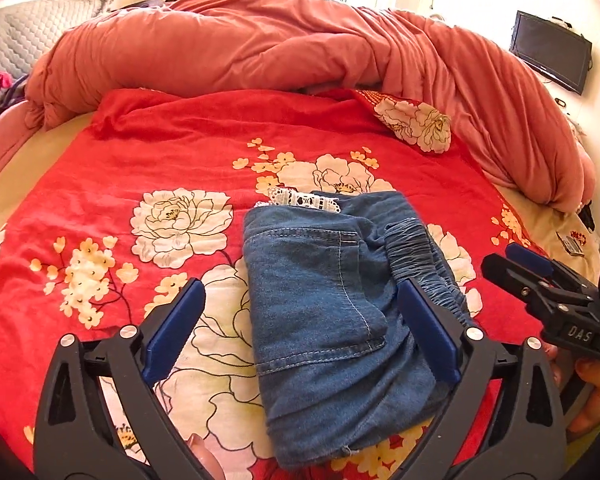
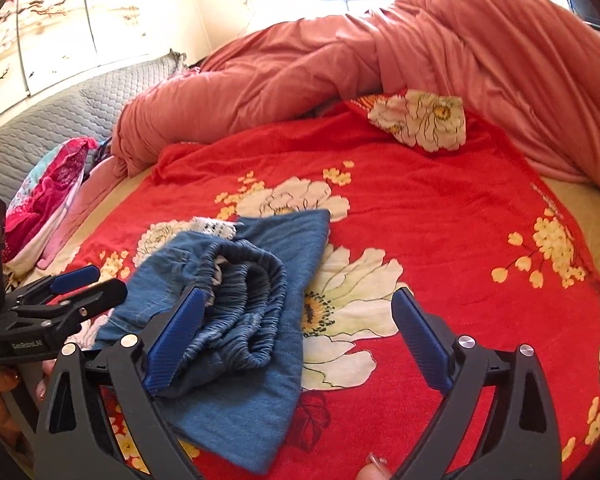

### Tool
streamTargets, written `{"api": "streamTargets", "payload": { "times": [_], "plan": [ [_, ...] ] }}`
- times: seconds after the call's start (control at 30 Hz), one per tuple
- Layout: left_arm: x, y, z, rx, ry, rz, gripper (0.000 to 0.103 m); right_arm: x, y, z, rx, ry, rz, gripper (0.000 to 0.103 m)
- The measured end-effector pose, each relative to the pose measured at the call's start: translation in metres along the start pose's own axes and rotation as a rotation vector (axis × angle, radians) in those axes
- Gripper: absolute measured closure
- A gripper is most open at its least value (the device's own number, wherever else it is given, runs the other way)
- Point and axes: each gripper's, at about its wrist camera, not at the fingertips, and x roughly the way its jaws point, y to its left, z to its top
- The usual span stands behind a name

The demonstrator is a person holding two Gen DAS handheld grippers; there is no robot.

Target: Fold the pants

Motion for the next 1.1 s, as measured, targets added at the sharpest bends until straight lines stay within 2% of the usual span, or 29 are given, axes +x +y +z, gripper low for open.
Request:
{"api": "streamTargets", "payload": {
  "times": [0.17,0.63,1.1],
  "plan": [
    [-0.006,0.001,0.0,0.0,-0.014,0.005,0.009,-0.01,0.006,0.002,-0.019,-0.038,-0.014,0.005],
    [-0.021,0.004,-0.002,-0.014,-0.036,0.006,0.009,-0.024,0.012,0.002,-0.037,-0.08,-0.031,0.005],
    [-0.061,-0.006,-0.009,0.009,-0.14,0.038,0.009,-0.054,0.024,-0.005,-0.078,-0.139,-0.035,0.005]
  ]
}}
